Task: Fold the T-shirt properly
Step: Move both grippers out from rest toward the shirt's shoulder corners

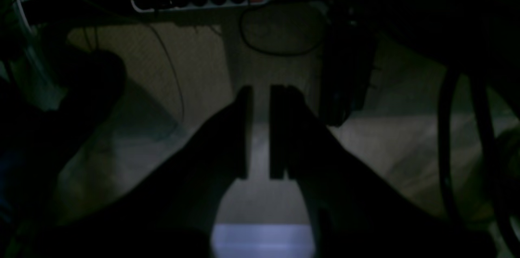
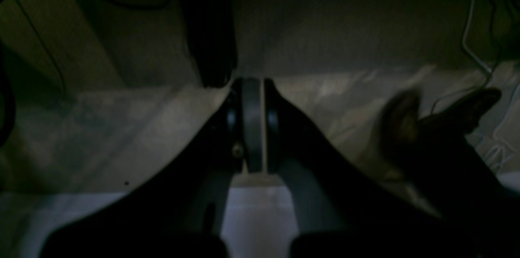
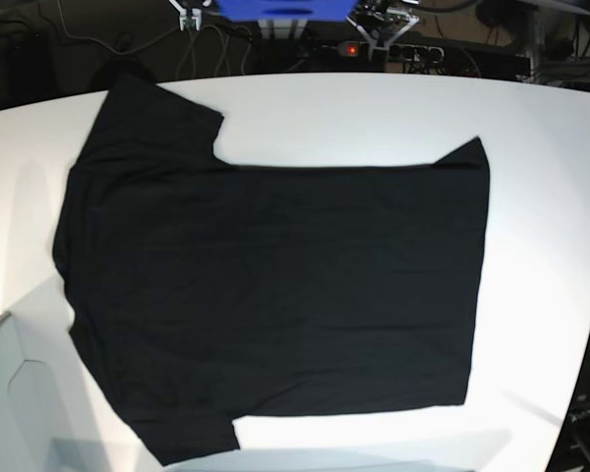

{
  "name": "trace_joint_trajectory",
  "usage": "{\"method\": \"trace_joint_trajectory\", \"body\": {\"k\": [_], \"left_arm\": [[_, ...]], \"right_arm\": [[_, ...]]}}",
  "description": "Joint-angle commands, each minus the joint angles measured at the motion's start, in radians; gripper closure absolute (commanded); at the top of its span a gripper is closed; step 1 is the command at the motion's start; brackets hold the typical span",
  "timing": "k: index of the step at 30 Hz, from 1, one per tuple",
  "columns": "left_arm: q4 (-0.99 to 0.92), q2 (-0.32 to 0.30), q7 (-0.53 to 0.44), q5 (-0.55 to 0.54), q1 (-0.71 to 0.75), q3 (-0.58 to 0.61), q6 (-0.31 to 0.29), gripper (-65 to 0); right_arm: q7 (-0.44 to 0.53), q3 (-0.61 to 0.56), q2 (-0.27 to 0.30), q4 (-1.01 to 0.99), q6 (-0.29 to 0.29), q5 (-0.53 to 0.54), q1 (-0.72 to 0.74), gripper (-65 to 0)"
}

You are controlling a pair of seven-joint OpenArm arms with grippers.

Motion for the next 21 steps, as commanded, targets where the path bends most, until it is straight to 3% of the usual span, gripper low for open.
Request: {"method": "trace_joint_trajectory", "body": {"k": [1,9,13,21], "left_arm": [[0.047,-0.01,-0.003,0.001,0.043,0.0,0.003,-7.3],[0.297,-0.053,-0.003,-0.002,0.212,-0.003,0.0,-7.2],[0.375,-0.067,-0.003,-0.004,0.279,0.002,0.0,-7.2],[0.516,-0.096,-0.003,-0.004,0.376,0.002,0.0,-7.2]], "right_arm": [[0.023,0.001,-0.004,0.0,0.007,0.006,-0.032,0.0],[0.264,0.001,-0.004,0.003,0.007,0.006,-0.167,0.0],[0.362,0.001,-0.001,0.129,0.007,0.007,-0.29,0.0],[0.353,0.011,0.002,0.446,0.007,0.026,-0.499,0.0]]}}
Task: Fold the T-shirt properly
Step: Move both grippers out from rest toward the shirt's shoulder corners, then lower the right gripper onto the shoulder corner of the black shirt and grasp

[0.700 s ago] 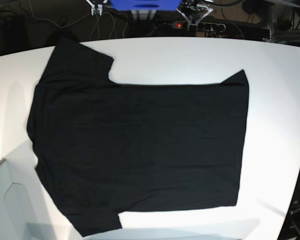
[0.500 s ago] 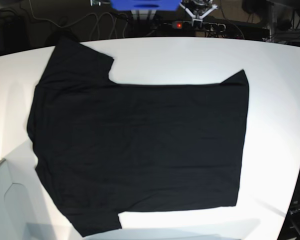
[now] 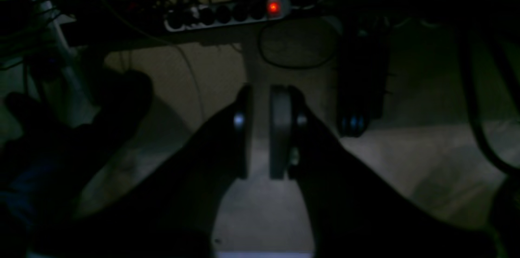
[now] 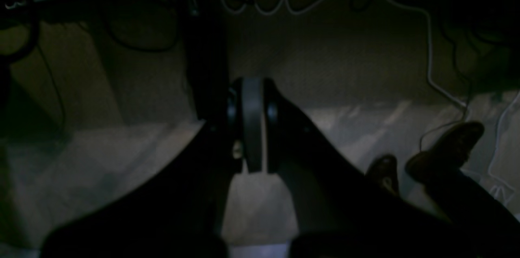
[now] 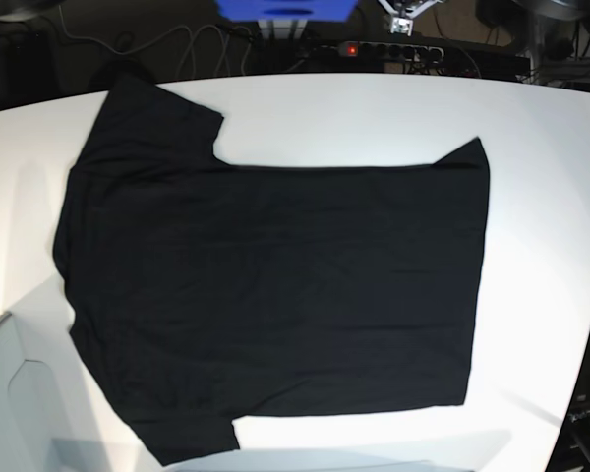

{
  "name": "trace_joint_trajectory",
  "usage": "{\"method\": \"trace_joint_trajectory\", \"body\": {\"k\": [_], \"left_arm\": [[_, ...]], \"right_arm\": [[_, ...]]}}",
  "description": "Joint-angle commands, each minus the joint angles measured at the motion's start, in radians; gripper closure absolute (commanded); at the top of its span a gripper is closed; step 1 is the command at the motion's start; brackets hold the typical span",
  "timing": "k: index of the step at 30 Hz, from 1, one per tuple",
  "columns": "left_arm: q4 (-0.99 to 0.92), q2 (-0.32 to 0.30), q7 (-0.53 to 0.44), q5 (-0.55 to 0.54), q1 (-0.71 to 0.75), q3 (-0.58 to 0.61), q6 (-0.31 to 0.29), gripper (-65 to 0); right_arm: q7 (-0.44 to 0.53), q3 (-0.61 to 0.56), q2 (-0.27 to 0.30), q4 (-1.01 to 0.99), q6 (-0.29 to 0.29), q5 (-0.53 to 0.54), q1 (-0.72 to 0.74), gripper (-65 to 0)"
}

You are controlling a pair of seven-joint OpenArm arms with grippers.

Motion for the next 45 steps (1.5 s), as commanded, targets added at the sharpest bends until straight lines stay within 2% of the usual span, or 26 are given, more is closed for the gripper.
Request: {"method": "trace_joint_trajectory", "body": {"k": [1,4,6,10,21,26,31,35,39,43,45], "left_arm": [[0.032,-0.001,-0.009,0.002,0.034,0.0,-0.002,-7.2],[0.142,-0.02,-0.009,0.002,0.099,0.0,-0.002,-7.1],[0.219,-0.023,-0.009,0.002,0.142,0.0,-0.002,-7.1],[0.348,-0.029,-0.009,0.002,0.223,0.0,-0.002,-7.1],[0.773,-0.141,-0.009,0.0,0.447,0.023,-0.002,-7.1],[0.974,-0.193,0.0,0.0,0.518,0.02,-0.002,-7.1],[1.147,-0.218,0.003,0.0,0.567,0.018,0.006,-7.1],[1.213,-0.218,0.003,0.0,0.567,0.015,0.007,-7.1],[1.224,-0.198,0.003,-0.015,0.561,-0.035,0.007,-7.5],[1.219,-0.21,0.004,-0.195,0.559,-0.117,-0.002,-7.6],[1.219,-0.248,0.004,-0.281,0.556,-0.138,-0.002,-7.6]], "right_arm": [[0.014,0.013,0.0,0.024,0.007,0.023,-0.044,0.0],[0.017,0.022,0.002,0.108,0.01,0.07,-0.103,0.0],[0.014,0.022,0.026,0.183,0.01,0.099,-0.146,0.0],[0.014,0.022,0.04,0.33,0.01,0.142,-0.232,0.0],[0.006,0.024,0.183,0.82,0.01,0.403,-0.505,0.0],[-0.087,0.049,0.243,1.003,0.01,0.491,-0.545,0.0],[-0.256,0.164,0.249,1.214,0.011,0.538,-0.532,0.0],[-0.48,0.265,0.244,1.366,0.011,0.549,-0.436,0.0],[-0.714,0.329,0.24,1.395,0.011,0.549,-0.255,-0.1],[-0.911,0.351,0.207,1.401,0.013,0.55,-0.101,-0.2],[-0.976,0.371,0.186,1.401,0.03,0.55,-0.035,-0.6]]}}
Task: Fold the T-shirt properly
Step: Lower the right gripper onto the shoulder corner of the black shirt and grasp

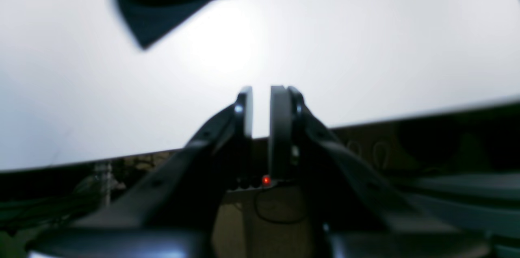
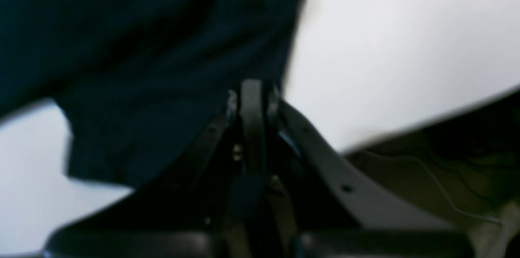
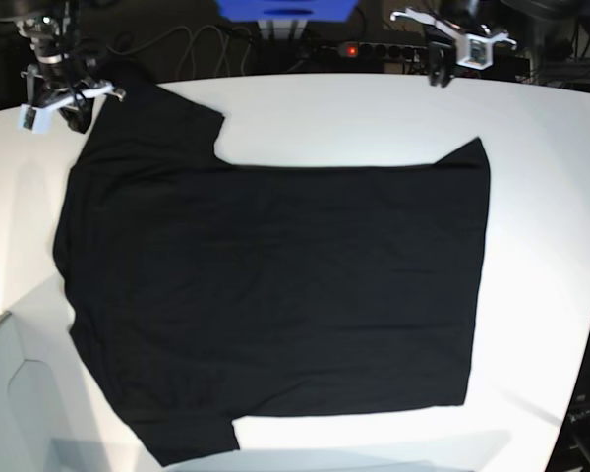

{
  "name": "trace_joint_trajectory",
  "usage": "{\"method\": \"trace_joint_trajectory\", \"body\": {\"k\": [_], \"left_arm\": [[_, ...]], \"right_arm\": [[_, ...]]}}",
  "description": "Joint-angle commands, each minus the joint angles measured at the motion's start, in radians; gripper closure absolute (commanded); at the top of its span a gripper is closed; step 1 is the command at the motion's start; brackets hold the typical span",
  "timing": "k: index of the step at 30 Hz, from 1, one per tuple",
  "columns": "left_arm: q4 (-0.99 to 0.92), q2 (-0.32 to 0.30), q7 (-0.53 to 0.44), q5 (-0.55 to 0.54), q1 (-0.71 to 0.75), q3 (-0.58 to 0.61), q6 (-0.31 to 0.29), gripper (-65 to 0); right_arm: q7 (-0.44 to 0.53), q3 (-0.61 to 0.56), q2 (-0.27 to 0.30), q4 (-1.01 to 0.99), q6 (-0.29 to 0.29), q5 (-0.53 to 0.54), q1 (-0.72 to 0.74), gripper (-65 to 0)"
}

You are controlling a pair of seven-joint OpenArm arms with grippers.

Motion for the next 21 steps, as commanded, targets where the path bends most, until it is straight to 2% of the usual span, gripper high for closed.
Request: {"method": "trace_joint_trajectory", "body": {"k": [1,3,5,8,10,14,16,18,20,21], "left_arm": [[0.013,-0.033,-0.022,-0.027,0.005,-0.006,-0.001,-7.6],[0.01,-0.071,-0.022,-0.058,-0.002,-0.007,-0.001,-7.6],[0.007,-0.079,-0.013,-0.065,-0.007,-0.013,-0.001,-7.6],[0.007,-0.076,0.013,-0.069,-0.027,-0.03,0.004,-7.6],[0.009,-0.031,0.035,-0.07,-0.045,-0.041,0.007,-7.6],[0.013,0.105,0.107,-0.079,-0.084,-0.052,0.001,-7.6],[0.013,0.151,0.145,-0.076,-0.104,-0.053,0.001,-7.6],[0.015,0.186,0.168,-0.076,-0.119,-0.053,0.001,-7.6],[0.013,0.208,0.174,-0.076,-0.121,-0.055,0.001,-7.6],[0.013,0.213,0.174,-0.076,-0.121,-0.055,0.001,-7.6]], "right_arm": [[-0.006,0.024,-0.002,0.02,0.042,0.001,0.023,-1.7],[-0.084,0.064,-0.026,0.02,0.15,0.013,0.089,-4.9],[-0.195,0.146,-0.04,0.02,0.253,0.062,0.151,-7.5],[-0.383,0.308,-0.049,0.011,0.334,0.178,0.267,-11.0],[-0.526,0.402,-0.046,0.009,0.377,0.237,0.345,-14.0],[-0.798,0.569,-0.011,-0.021,0.457,0.311,0.499,-22.3],[-0.861,0.598,-0.006,-0.057,0.478,0.316,0.551,-23.9],[-0.902,0.603,0.012,-0.11,0.543,0.317,0.583,-24.2],[-0.91,0.608,0.015,-0.204,0.596,0.319,0.619,-24.1],[-0.91,0.608,0.018,-0.255,0.606,0.319,0.639,-24.0]]}}
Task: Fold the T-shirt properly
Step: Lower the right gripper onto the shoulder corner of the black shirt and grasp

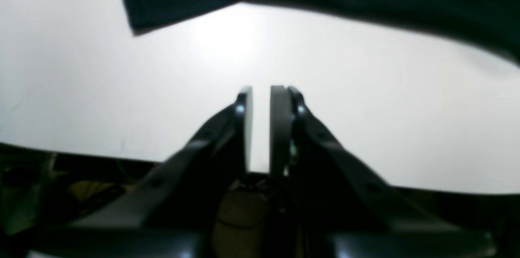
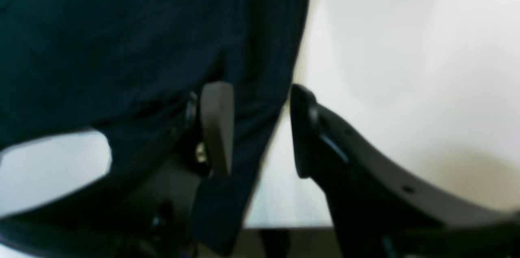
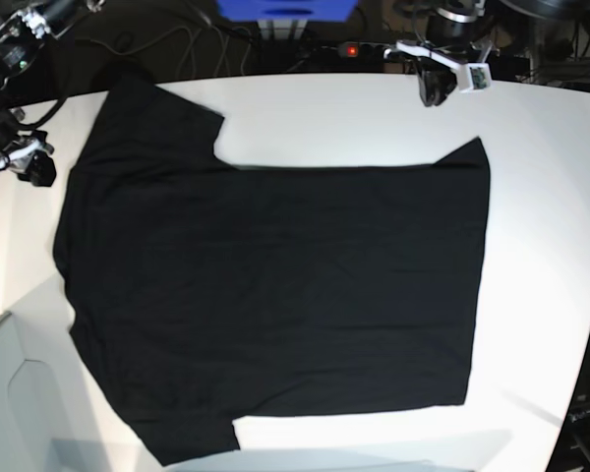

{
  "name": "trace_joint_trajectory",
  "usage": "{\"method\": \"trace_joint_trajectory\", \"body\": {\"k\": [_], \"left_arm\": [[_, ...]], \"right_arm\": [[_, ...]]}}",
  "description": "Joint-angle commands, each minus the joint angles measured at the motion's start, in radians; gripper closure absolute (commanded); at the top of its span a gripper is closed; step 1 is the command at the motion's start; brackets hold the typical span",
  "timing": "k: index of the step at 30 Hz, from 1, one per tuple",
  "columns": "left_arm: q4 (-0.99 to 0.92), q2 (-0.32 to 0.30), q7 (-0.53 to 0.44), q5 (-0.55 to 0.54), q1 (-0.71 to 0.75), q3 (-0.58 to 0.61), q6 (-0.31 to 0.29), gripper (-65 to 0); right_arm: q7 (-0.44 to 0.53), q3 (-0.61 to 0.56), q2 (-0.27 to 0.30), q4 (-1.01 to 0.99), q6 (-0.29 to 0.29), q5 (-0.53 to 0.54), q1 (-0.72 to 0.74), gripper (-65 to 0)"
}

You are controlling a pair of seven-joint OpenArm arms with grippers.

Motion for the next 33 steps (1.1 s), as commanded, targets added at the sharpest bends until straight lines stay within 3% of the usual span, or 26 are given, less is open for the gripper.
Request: {"method": "trace_joint_trajectory", "body": {"k": [1,6,16,33], "left_arm": [[0.014,-0.001,-0.015,0.0,0.021,-0.004,0.002,-7.6],[0.008,-0.001,-0.015,0.0,0.019,-0.004,0.007,-7.6],[0.008,-0.002,-0.014,0.002,0.008,-0.005,0.008,-7.6],[0.008,-0.01,-0.014,0.002,0.007,-0.005,0.008,-7.6]], "right_arm": [[0.012,0.003,0.017,-0.032,0.018,0.013,0.017,-24.0],[0.012,0.003,0.039,-0.21,0.019,0.013,0.058,-24.0],[0.012,0.003,0.043,-0.382,0.021,0.013,0.118,-24.0],[0.061,-0.001,0.045,-0.397,0.021,0.013,0.112,-23.9]]}}
